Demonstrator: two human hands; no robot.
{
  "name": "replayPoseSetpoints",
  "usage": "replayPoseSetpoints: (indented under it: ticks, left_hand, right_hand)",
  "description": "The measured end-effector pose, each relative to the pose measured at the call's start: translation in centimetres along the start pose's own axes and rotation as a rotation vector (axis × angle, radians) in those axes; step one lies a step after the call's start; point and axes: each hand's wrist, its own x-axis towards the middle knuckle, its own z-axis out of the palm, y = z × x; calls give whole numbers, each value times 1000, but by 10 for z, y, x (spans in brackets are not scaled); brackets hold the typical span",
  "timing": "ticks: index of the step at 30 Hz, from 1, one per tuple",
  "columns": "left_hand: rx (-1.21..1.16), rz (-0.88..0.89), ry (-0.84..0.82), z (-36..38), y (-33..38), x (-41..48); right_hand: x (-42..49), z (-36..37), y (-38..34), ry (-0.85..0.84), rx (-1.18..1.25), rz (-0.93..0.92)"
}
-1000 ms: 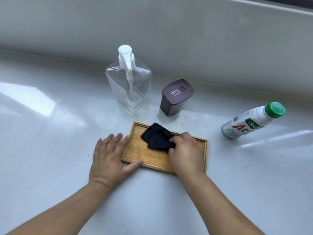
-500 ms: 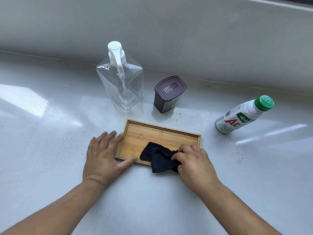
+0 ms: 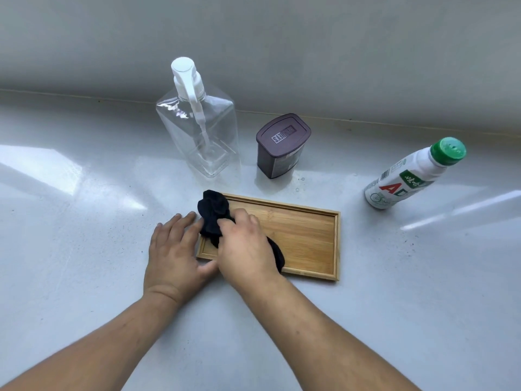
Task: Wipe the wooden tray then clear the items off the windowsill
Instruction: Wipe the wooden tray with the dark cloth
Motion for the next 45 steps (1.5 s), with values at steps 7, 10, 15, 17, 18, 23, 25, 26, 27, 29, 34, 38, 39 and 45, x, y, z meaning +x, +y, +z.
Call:
replayPoseSetpoints:
  ticks: [7, 10, 15, 17, 18, 23, 25, 26, 27, 29, 34, 38, 39, 45]
  left_hand:
    - [10, 12, -3, 0, -3, -1]
    - [28, 24, -10, 1, -2, -2]
    - [25, 27, -17, -1, -1, -2]
    - [14, 27, -10, 1, -1, -1]
    - [11, 28, -9, 2, -2, -1]
    - [44, 24, -1, 4, -4, -2]
    - [44, 14, -7, 4, -5, -1]
    - [48, 13, -11, 4, -5, 0]
    - [54, 13, -15, 3, -4, 0]
    - [58, 13, -21, 0, -2, -1]
    - [93, 28, -53, -17, 10, 0]
    - [136, 63, -93, -45, 26, -13]
    - [135, 74, -110, -53, 28, -22]
    - [116, 109, -311, -94, 30, -89]
  right_hand:
    - [-59, -71, 117, -15, -145, 47]
    - [-43, -80, 126, 112, -85, 350]
    - [-9, -24, 28, 44, 3, 127]
    - [-16, -7, -3, -41, -13, -30]
    - [-20, -4, -6, -51, -16, -56]
    - [-36, -36, 54, -2, -25, 49]
    - [-48, -58, 89, 49, -36, 208]
    - [-56, -69, 102, 82, -17, 280]
    - [-64, -78, 110, 121, 9, 328]
    - [-81, -92, 112, 180, 41, 327]
    - [-141, -81, 58, 88, -76, -51]
    - [-169, -41, 25, -243, -246, -199]
    - [-172, -36, 21, -360, -286, -192]
    - [-184, -62, 27, -436, -254, -103]
